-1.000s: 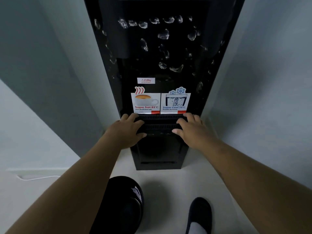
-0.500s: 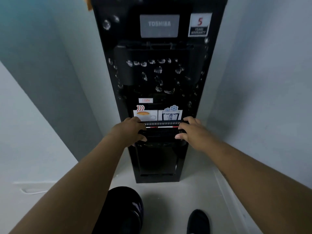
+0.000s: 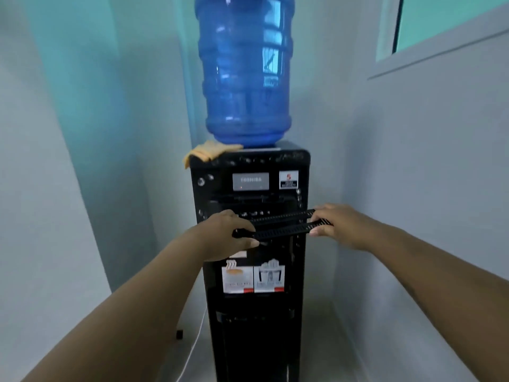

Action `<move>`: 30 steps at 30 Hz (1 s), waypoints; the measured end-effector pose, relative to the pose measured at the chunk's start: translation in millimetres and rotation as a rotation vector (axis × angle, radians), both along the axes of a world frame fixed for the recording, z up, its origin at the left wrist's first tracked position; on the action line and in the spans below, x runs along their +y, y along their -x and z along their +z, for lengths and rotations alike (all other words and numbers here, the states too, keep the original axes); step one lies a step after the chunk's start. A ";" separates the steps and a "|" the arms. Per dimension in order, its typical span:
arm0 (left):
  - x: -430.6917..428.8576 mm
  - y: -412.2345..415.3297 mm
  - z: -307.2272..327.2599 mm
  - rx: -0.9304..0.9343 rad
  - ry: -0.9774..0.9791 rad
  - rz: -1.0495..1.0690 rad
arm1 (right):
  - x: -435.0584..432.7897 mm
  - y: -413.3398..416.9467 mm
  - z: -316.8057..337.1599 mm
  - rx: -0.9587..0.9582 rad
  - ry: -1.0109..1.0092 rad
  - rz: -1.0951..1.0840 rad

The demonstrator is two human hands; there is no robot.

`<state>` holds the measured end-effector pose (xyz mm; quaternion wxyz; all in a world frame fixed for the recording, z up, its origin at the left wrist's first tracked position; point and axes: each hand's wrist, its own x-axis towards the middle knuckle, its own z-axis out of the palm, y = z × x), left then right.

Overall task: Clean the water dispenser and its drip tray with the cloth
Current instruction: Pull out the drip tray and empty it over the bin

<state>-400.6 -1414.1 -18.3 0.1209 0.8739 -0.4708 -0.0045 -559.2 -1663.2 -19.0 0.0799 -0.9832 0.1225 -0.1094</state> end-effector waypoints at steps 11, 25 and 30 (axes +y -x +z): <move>-61.3 -39.8 118.0 -0.119 0.349 -0.038 | -44.0 -59.8 127.3 -0.343 -0.002 -0.063; -130.9 -97.0 88.1 -0.309 0.501 0.355 | -64.2 -174.5 86.2 -0.335 0.016 -0.128; -115.4 -92.1 97.1 -0.459 0.478 0.301 | -53.0 -162.8 89.4 -0.248 0.040 -0.177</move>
